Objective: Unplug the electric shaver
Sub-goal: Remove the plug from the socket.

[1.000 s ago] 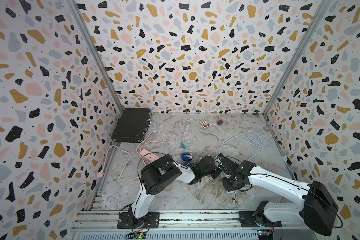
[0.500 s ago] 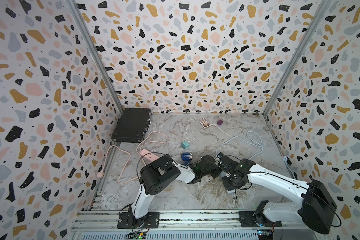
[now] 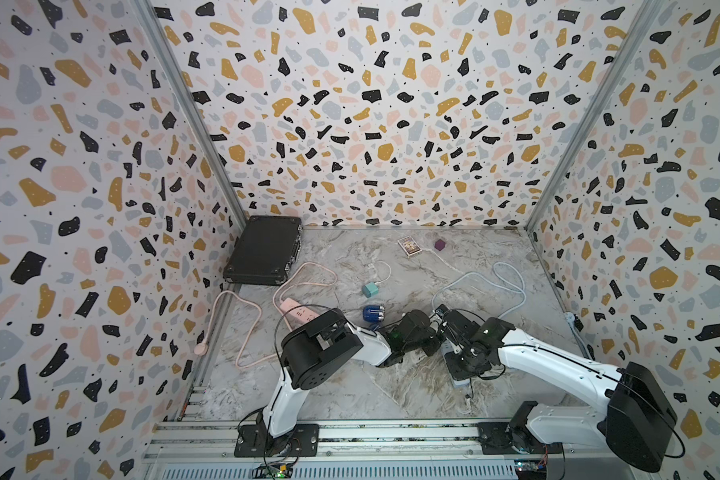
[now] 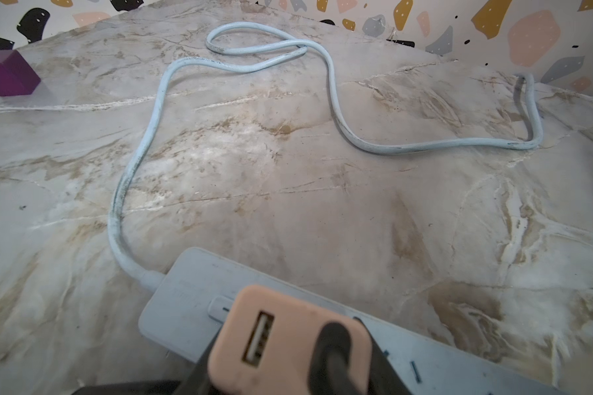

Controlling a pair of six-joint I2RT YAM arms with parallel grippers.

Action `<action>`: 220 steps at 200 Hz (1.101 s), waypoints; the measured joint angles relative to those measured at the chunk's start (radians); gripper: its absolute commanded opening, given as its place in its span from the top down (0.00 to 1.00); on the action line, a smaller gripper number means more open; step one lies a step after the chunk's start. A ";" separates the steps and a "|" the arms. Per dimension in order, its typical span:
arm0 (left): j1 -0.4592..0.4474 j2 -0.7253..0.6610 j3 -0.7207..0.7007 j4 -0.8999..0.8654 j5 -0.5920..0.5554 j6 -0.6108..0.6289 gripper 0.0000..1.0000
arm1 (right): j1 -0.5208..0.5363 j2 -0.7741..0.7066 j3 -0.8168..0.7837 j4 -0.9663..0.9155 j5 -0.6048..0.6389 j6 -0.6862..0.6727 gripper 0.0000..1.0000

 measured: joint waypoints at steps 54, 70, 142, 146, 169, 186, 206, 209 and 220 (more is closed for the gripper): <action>0.000 0.019 0.016 0.029 0.008 -0.031 0.81 | -0.035 0.024 0.077 -0.099 0.004 -0.054 0.98; 0.000 0.025 0.020 0.041 0.013 -0.027 0.85 | -0.039 0.024 0.097 -0.122 0.008 -0.059 0.98; -0.013 0.042 0.042 0.056 0.042 -0.056 0.84 | -0.042 0.024 0.141 -0.225 0.027 -0.077 0.99; -0.014 0.042 0.043 0.056 0.043 -0.057 0.84 | -0.043 0.024 0.143 -0.228 0.027 -0.078 0.99; -0.018 0.046 0.048 0.056 0.044 -0.060 0.84 | -0.043 0.019 0.144 -0.241 0.034 -0.077 1.00; -0.021 0.047 0.052 0.057 0.043 -0.060 0.84 | -0.043 0.008 0.144 -0.248 0.041 -0.077 1.00; -0.029 0.048 0.057 0.054 0.040 -0.057 0.84 | -0.043 -0.013 0.143 -0.262 0.048 -0.076 1.00; -0.031 0.050 0.059 0.049 0.036 -0.053 0.84 | -0.044 -0.016 0.143 -0.263 0.047 -0.075 1.00; -0.035 0.061 0.059 0.035 0.023 -0.012 0.84 | -0.043 -0.037 0.144 -0.269 0.041 -0.078 1.00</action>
